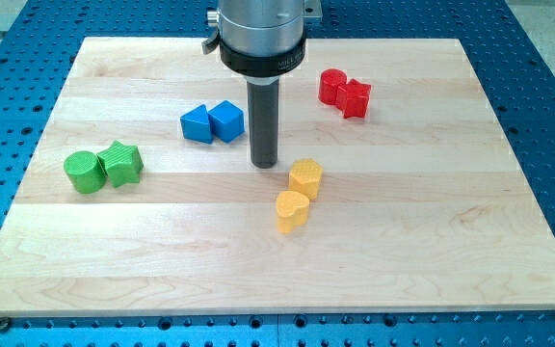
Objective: Push the blue blocks to the center left side of the board
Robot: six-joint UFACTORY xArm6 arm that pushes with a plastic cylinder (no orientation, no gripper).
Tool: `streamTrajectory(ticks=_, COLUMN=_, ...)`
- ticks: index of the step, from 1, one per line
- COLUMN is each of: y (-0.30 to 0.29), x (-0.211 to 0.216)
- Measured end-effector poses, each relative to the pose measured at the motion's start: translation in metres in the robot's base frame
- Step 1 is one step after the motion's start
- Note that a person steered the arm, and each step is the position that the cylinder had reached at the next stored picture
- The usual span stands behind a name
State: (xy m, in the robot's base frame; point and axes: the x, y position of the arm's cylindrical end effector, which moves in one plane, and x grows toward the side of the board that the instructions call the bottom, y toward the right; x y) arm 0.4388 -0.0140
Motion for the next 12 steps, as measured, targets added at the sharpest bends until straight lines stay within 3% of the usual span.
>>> streamTrajectory(ticks=2, y=0.001, x=-0.045)
streamTrajectory(ticks=4, y=0.0, x=-0.059)
streamTrajectory(ticks=12, y=-0.134, x=-0.052)
